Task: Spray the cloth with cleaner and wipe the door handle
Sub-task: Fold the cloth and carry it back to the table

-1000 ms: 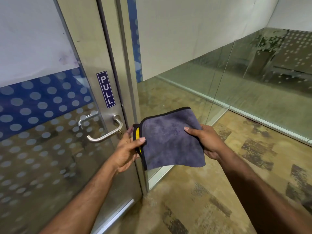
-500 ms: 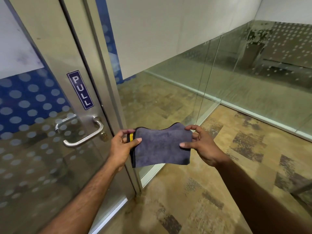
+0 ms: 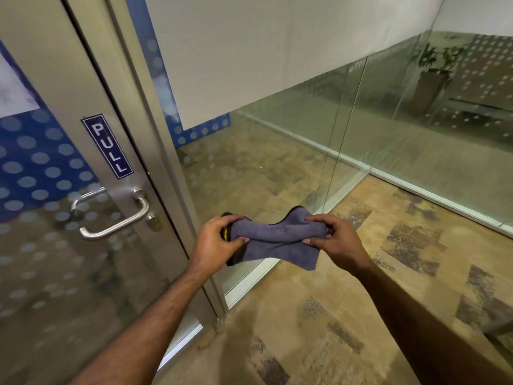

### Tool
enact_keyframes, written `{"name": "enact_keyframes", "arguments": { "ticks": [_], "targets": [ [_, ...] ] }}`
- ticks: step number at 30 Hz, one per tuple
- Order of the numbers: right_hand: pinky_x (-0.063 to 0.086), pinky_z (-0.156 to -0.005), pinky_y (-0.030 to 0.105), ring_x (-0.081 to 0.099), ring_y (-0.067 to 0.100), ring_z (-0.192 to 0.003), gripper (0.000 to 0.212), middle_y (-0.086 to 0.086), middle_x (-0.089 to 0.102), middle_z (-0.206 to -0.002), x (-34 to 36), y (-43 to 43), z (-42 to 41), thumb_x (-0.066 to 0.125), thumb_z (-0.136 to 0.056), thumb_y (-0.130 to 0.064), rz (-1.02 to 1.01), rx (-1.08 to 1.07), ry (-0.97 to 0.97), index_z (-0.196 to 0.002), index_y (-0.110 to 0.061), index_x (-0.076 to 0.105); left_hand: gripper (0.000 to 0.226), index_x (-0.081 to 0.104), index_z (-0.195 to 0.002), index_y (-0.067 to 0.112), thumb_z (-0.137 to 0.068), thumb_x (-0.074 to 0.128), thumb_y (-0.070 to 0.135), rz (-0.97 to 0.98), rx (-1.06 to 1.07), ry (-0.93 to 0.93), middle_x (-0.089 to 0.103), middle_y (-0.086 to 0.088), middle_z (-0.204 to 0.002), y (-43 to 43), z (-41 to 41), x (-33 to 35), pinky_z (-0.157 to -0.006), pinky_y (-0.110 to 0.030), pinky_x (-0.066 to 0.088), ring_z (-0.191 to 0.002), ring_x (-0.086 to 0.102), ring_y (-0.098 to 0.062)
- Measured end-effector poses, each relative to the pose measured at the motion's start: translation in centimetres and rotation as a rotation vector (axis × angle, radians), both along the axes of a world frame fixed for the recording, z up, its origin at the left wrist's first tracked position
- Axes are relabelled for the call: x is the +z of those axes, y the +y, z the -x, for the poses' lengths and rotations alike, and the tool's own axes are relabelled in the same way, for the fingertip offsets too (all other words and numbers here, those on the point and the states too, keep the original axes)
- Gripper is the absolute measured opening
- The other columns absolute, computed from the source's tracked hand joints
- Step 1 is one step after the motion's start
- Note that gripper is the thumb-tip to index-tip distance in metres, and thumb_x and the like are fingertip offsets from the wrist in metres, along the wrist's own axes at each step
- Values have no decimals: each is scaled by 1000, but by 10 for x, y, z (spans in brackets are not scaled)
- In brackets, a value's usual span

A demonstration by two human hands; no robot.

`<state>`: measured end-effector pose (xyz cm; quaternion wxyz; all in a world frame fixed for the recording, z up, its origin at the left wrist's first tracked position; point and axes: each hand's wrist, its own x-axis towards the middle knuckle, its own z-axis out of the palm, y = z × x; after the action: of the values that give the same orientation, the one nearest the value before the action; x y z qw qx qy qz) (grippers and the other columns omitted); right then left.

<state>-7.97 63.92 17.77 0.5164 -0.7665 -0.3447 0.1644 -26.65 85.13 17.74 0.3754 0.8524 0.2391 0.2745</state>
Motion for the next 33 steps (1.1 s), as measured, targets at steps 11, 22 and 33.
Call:
{"name": "enact_keyframes", "arguments": {
  "ticks": [11, 22, 33],
  "targets": [
    [56, -79, 25, 70, 17, -97, 16, 3, 76, -103, 5, -70, 23, 64, -93, -9, -258, -48, 377, -107, -11, 71, 30, 74, -82, 19, -64, 87, 38, 544, -93, 2, 71, 1, -86, -55, 18, 9, -74, -25, 53, -80, 65, -10],
    [56, -65, 21, 74, 12, -85, 21, -3, 78, -92, -14, -214, 97, 51, -103, -22, -306, -337, 508, -105, -10, 68, 27, 65, -112, -3, -96, 66, 19, 849, -174, -51, 73, -8, -95, -207, 36, -16, -73, -30, 53, -81, 69, -19],
    [52, -61, 15, 72, 4, -77, 23, -3, 73, -95, -16, -385, 132, 53, -102, -29, -162, -706, 361, -105, -13, 68, 25, 68, -111, 11, -97, 65, 31, 819, -453, 129, 76, -10, -107, -355, 7, -16, -87, -42, 57, -99, 73, -27]
  ]
}}
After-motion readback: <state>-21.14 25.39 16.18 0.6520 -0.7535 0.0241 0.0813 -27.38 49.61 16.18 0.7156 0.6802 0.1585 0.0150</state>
